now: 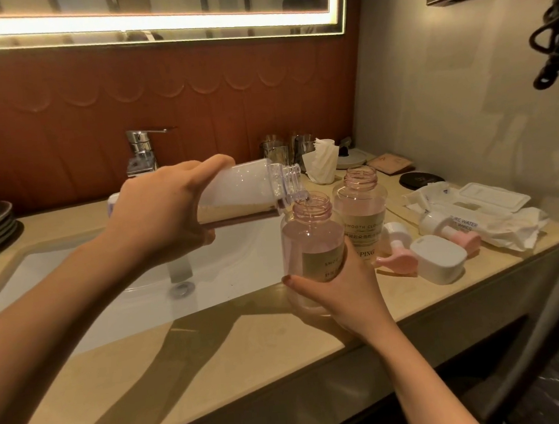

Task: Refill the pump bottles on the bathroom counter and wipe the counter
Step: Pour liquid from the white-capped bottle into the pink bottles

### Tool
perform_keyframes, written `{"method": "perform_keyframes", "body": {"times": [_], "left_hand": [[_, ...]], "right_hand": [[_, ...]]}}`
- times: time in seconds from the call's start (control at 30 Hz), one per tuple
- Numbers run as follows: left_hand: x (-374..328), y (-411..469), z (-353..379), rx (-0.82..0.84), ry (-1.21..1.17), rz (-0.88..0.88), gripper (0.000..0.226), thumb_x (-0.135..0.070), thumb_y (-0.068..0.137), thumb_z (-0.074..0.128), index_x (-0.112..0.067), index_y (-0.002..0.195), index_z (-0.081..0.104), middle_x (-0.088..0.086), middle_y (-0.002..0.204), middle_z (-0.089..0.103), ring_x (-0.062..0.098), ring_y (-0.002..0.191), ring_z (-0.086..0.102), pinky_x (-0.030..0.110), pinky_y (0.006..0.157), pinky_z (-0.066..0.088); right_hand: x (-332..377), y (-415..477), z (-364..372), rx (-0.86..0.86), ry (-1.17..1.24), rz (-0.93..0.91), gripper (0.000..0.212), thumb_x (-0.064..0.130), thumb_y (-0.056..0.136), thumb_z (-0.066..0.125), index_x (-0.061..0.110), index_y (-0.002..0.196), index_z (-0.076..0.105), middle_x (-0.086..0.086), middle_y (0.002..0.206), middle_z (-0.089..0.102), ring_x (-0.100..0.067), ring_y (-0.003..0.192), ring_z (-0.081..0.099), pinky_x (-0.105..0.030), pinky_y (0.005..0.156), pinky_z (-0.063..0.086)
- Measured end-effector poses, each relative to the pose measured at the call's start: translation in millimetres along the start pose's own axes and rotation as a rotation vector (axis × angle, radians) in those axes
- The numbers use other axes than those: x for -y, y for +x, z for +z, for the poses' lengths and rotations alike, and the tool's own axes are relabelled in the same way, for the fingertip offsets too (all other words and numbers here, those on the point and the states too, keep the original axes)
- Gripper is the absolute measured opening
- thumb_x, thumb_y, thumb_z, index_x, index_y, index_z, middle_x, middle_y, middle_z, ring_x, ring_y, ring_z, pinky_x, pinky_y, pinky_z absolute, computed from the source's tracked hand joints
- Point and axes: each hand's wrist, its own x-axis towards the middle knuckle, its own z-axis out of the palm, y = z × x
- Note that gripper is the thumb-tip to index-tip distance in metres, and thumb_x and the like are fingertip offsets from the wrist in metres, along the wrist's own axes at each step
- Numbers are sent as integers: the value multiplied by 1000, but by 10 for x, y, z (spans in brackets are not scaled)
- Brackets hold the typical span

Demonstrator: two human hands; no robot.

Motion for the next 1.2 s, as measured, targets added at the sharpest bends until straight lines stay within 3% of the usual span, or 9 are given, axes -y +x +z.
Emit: {"method": "perform_keyframes", "body": {"times": [0.13,0.3,0.5,0.6,0.8,0.97,1.1,1.2], "left_hand": [[-4,-5,-5,3,-6,-2,83,-23,57,85,-33,127,41,0,104,65,26,84,59,35,60,49],[-18,-13,-20,5,-14,-11,83,-22,58,85,-33,127,41,0,103,65,25,83,58,34,61,48],[-17,-13,-14,3,0,-20,81,-23,59,85,-32,128,44,-1,103,65,17,78,48,28,58,41],[-15,-11,-19,-5,6,-27,81,-22,58,84,-32,128,44,-1,102,65,15,76,44,27,57,40],[-21,-11,-19,12,2,-22,82,-24,58,84,-34,128,42,0,103,65,24,81,57,32,58,46],[-29,-7,-28,6,18,-25,82,-23,58,84,-32,129,43,0,102,65,21,79,55,30,58,43],[-35,-5,-33,14,17,-22,82,-23,59,85,-31,130,43,1,104,65,22,83,56,29,58,42],[-36,-5,-42,8,29,-20,82,-23,59,85,-30,130,44,1,104,65,22,82,55,27,57,38]], "right_hand": [[9,-11,1,-9,-2,-8,93,60,52,77,32,132,40,19,121,53,1,113,50,-19,90,45],[19,-9,-9,1,0,2,85,45,60,83,30,132,41,16,122,53,-1,112,50,-14,85,42],[22,-11,-1,1,-7,7,96,61,50,74,29,133,40,16,122,53,-3,113,51,-19,89,46],[29,-9,-3,-1,-2,5,93,53,54,79,29,134,39,16,122,53,-2,112,50,-14,85,44],[25,-7,-10,-3,-9,3,87,44,60,82,28,134,40,16,120,54,-2,111,51,-10,80,42],[21,-5,-10,0,-7,4,89,46,59,81,28,135,38,15,122,53,-3,112,50,-11,80,43],[17,-11,-4,0,-9,10,99,63,49,74,29,136,38,16,123,53,-4,114,50,-14,85,44],[11,-8,-7,0,-5,9,95,56,54,79,28,135,39,15,123,53,-4,114,50,-12,83,42]]}}
